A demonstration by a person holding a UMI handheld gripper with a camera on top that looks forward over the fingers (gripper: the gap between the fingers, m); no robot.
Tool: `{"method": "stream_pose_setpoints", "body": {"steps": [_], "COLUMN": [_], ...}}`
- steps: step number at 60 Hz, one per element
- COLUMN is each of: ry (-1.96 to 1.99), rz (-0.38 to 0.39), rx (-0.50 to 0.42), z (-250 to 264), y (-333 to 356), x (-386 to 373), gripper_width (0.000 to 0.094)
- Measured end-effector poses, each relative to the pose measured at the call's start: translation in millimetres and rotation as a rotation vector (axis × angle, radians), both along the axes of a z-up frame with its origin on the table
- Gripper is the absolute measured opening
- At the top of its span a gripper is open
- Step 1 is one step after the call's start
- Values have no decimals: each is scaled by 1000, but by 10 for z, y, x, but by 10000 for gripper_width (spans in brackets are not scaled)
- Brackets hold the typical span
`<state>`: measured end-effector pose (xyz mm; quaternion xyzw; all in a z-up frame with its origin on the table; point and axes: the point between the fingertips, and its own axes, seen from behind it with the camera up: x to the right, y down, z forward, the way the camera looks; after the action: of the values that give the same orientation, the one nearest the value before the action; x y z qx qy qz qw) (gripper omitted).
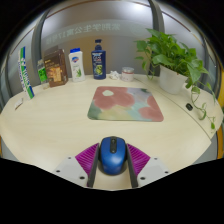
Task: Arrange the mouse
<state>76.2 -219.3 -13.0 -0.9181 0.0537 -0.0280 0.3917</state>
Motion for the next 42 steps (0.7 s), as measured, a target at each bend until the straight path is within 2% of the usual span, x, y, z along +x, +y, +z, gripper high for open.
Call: {"method": "stream_pose_setpoints", "body": {"steps": [11, 19, 34, 38, 42], "ry": [-6, -34, -71, -53, -49], "rz": [32, 48, 68, 67, 63], "rx": [-12, -7, 243, 266, 262], "z": [-4, 201, 1723, 1862, 1728], "y": [11, 35, 818, 1187, 1553], "x": [14, 15, 189, 277, 408], "gripper_width": [388, 366, 366, 366, 364]}}
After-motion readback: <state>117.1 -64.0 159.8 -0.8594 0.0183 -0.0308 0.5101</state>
